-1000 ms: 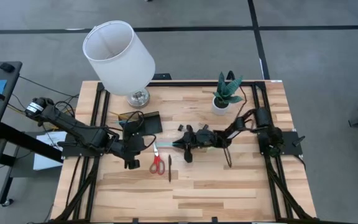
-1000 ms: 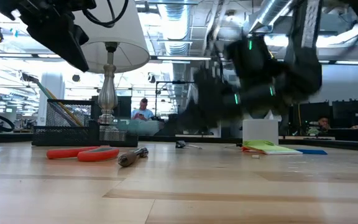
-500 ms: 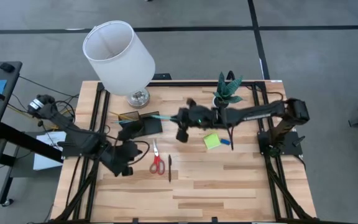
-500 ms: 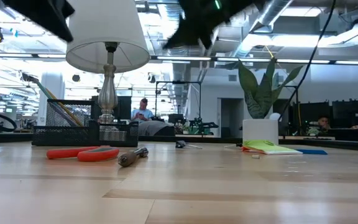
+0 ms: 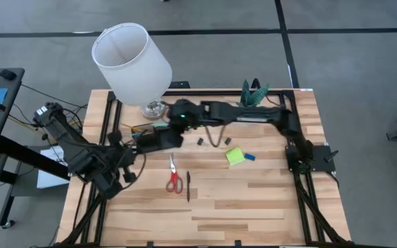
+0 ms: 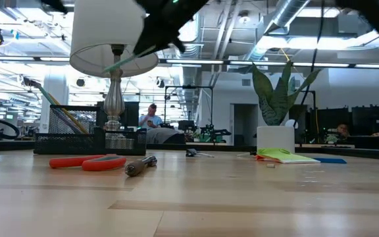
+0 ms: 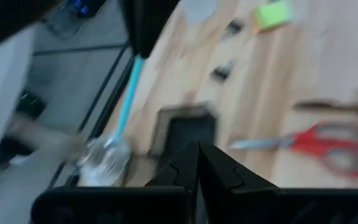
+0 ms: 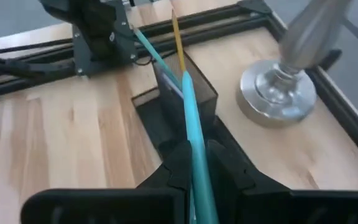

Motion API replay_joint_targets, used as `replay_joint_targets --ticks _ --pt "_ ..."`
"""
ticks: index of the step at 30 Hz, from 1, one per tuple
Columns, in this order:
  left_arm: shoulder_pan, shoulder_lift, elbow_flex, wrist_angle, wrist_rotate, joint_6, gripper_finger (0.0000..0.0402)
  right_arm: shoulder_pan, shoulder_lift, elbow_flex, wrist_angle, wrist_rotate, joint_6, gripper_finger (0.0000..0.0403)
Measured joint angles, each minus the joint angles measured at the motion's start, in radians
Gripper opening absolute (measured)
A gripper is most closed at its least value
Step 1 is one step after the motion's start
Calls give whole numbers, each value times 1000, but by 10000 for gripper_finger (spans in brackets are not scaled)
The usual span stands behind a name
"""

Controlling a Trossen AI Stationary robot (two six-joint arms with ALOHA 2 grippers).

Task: Pick and place office supplies into organizer
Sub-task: Put the blue pen into the black desk organizer

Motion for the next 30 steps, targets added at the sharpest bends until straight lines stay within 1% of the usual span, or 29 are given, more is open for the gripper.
replay_joint_targets --ticks 2,3,4,7,9,13,17,19,23,26,28,30 --pt "-15 0 -3 -142 20 -138 0 -8 64 82 2 -40 -11 28" --pt "-20 -2 -12 -168 32 -203 0 -12 95 124 2 -60 -15 28" --pt "-24 -4 -22 -161 45 -221 0 -14 127 166 -2 -75 -16 28" --pt "-42 -32 -50 -134 57 -189 0 -27 222 290 -65 -87 -16 28" --pt "-53 -33 -60 -157 57 -212 0 -36 238 268 -38 -96 -11 28" --pt "-55 -32 -79 -158 70 -225 0 -71 260 269 -55 -147 25 28" --pt "-58 -23 -82 -154 84 -242 0 -98 267 266 -46 -168 26 29" --pt "-57 -24 -82 -157 84 -239 0 -101 265 267 -31 -181 26 29" --pt "-57 -24 -82 -157 86 -240 0 -103 264 267 -26 -248 34 29" --pt "-57 -23 -82 -156 89 -244 0 -94 287 272 -21 -249 40 29" --pt "-57 -23 -82 -149 91 -245 0 -95 299 269 -52 -260 38 29" --pt "-57 -23 -82 -134 91 -246 0 -96 302 282 -31 -266 41 29"
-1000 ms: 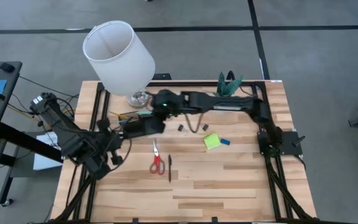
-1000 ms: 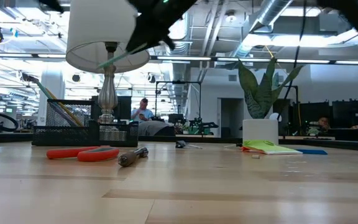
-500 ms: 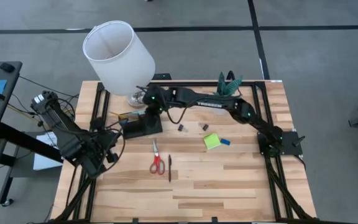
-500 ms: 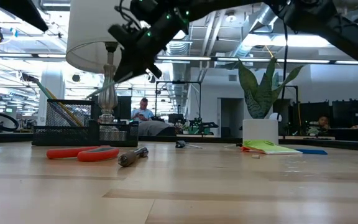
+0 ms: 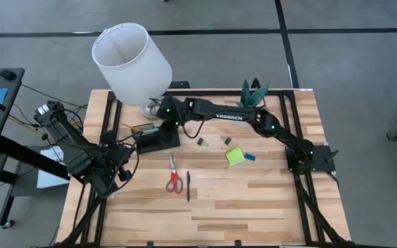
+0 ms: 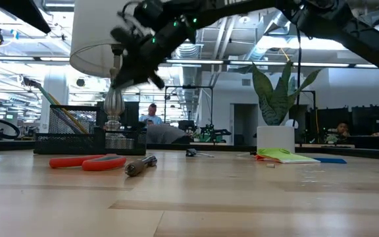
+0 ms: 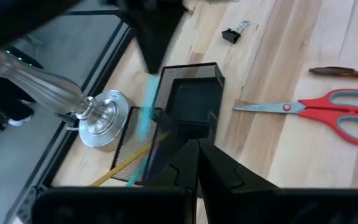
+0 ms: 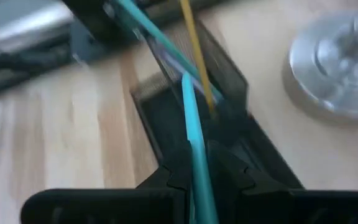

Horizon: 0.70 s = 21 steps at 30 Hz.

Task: Pick and place office supplies into organizer
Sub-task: Put the blue pen into the black desk organizer

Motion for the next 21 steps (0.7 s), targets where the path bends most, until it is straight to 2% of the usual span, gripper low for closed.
replay_joint_targets --ticks 4,13,21 --pt "0 0 0 24 3 0 0 0 -18 14 46 1 11 29" --pt "0 0 0 23 -14 0 0 -9 30 6 37 -3 10 36" --pt "0 0 0 22 5 0 0 -7 43 8 134 19 -15 47"
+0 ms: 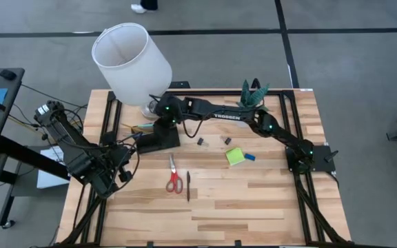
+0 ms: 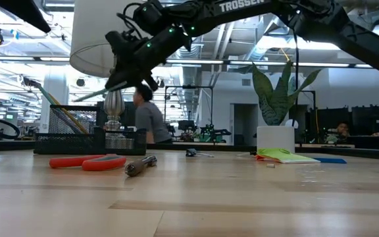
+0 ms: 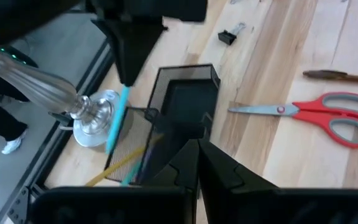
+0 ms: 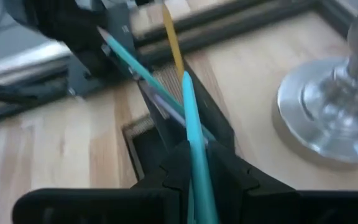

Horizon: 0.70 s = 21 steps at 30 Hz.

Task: Pick and place office supplies into organizer
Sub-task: Put the blue pen into the black desk organizer

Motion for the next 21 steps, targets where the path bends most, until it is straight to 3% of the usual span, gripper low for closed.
replay_joint_targets --ticks 11,15,21 --pt "0 0 0 0 35 0 0 0 -1 0 23 -1 0 50" --pt "0 0 -1 -5 34 2 0 2 -1 0 22 -72 0 48" --pt "5 0 -68 -6 -22 37 1 25 -1 0 23 -101 -38 30"
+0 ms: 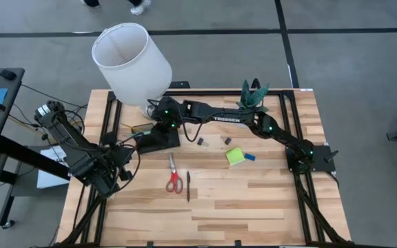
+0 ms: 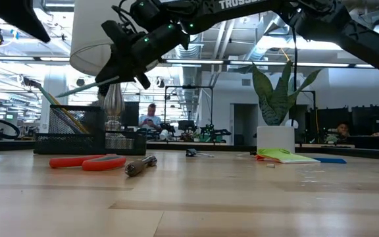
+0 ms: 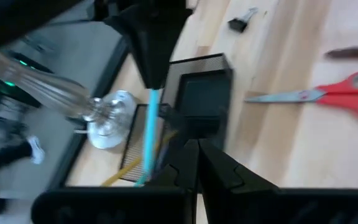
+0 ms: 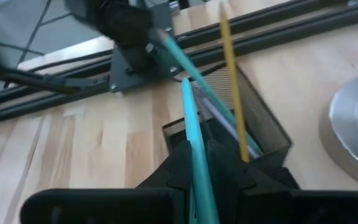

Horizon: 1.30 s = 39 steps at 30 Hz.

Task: Pick and place office supplies into organizer
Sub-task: Put the blue pen into the black desk organizer

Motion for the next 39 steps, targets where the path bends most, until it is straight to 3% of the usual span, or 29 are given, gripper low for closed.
replay_joint_targets --ticks 5,8,13,21,26,33,36,39 --pt "58 0 -91 3 -59 9 32 4 -6 1 5 1 -6 30" --pt "127 0 -149 28 -121 -6 70 3 -6 1 4 3 -6 32" --pt "270 0 -177 81 -138 -20 138 4 -6 1 16 0 19 35" --pt "413 0 -239 446 -162 387 202 24 -6 1 109 -36 20 36" --pt "464 0 -240 485 -221 459 202 37 -6 2 98 -83 22 35" --pt "525 13 -240 470 -31 478 186 48 -6 1 146 -103 20 31" --pt "534 14 -240 468 -22 475 162 52 -6 1 171 -122 22 40" --pt "537 15 -240 478 -19 475 110 56 -6 2 168 -117 22 36"
